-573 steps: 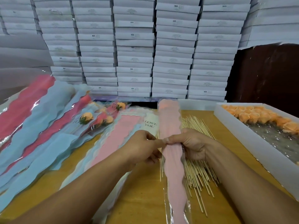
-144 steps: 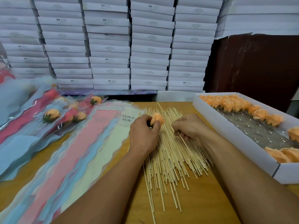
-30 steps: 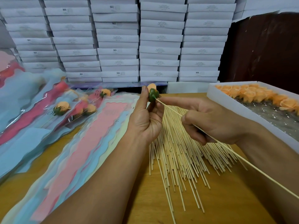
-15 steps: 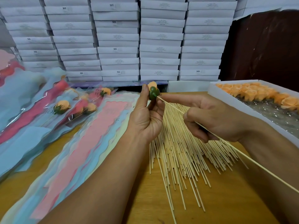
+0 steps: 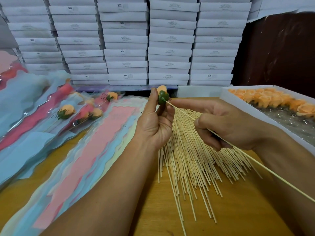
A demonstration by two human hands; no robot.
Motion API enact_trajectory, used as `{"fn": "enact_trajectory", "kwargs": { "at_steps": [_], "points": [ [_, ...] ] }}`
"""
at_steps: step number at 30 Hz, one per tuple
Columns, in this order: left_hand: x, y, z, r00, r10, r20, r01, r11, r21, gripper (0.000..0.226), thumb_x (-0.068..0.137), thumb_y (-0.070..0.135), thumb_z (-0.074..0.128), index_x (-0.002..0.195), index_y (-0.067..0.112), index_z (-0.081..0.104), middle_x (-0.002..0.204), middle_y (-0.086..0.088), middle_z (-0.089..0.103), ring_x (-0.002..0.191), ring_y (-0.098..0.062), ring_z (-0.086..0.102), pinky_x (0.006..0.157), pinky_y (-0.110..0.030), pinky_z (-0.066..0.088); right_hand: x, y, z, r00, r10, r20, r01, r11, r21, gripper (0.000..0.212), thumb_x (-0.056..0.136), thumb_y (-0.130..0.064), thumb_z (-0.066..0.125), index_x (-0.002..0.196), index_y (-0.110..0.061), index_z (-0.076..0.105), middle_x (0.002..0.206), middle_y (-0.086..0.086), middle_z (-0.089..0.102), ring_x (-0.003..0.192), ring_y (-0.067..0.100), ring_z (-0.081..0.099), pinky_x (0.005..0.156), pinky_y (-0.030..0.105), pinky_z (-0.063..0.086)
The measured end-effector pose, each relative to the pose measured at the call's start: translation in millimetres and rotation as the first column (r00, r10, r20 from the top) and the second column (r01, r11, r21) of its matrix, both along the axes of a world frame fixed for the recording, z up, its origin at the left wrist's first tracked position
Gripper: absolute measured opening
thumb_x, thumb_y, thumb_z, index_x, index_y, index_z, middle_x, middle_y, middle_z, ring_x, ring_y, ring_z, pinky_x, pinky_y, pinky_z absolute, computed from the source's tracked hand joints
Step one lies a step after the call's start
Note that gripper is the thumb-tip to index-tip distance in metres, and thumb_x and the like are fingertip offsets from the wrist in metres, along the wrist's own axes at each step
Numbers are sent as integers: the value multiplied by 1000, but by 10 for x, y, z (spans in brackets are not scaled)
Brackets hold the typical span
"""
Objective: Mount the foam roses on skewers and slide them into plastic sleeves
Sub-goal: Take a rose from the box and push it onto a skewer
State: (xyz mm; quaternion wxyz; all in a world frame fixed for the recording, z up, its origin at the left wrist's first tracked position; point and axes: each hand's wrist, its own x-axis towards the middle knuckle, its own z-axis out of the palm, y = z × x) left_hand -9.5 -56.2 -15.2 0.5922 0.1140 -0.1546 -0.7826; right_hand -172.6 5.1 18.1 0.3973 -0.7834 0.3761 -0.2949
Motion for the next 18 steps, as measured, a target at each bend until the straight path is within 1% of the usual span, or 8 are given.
{"fn": "enact_trajectory", "kwargs": {
  "at_steps": [2, 7, 10, 13, 15, 18],
  "points": [
    [1, -2, -2, 1000, -5, 6, 5, 1000, -4, 26, 89, 26, 70, 95, 2, 65, 77, -8, 68, 59, -11, 66, 51, -16, 55, -4, -1, -1, 1000, -3, -2, 3, 1000, -1, 69, 85, -14, 40, 137, -58, 49, 44, 4, 51, 36, 11, 40, 36, 22, 36],
    [-8, -20, -4, 1000, 10, 20, -10, 1000, -8, 27, 89, 27, 70, 103, 4, 64, 82, -7, 66, 63, -10, 64, 51, -16, 55, -2, -4, -2, 1000, -13, -2, 13, 1000, 2, 69, 85, -13, 39, 142, -52, 47, 44, 4, 51, 36, 10, 40, 36, 20, 35],
    [-6, -23, -2, 1000, 14, 20, -13, 1000, -15, 25, 88, 26, 69, 99, 4, 64, 82, -6, 66, 61, -10, 64, 50, -16, 54, 8, -3, 0, 1000, -10, -4, 10, 1000, 8, 70, 84, -13, 40, 140, -54, 48, 43, 4, 50, 36, 11, 39, 37, 21, 35],
    [-9, -17, 0, 1000, 18, 12, -17, 1000, -21, 24, 87, 25, 70, 96, 3, 64, 81, -7, 66, 61, -10, 65, 55, -16, 55, 10, 8, 3, 1000, -4, -9, 4, 1000, 15, 72, 83, -12, 39, 144, -50, 46, 43, 4, 50, 36, 11, 39, 36, 20, 35],
    [-8, -12, 0, 1000, 23, 10, -22, 999, -25, 24, 86, 24, 70, 96, 3, 64, 83, -7, 66, 62, -10, 65, 56, -17, 55, 10, 13, 8, 1000, 0, -5, 0, 1000, 13, 71, 83, -12, 40, 141, -52, 48, 43, 4, 50, 35, 10, 40, 36, 20, 35],
    [-6, -9, 1, 999, 24, 22, -23, 999, -26, 26, 84, 25, 71, 99, 4, 64, 83, -7, 66, 63, -10, 65, 53, -16, 55, 8, 12, 11, 1000, 4, 5, -4, 1000, 17, 70, 83, -11, 40, 139, -53, 50, 43, 4, 50, 35, 9, 40, 35, 19, 34]
  ]
}}
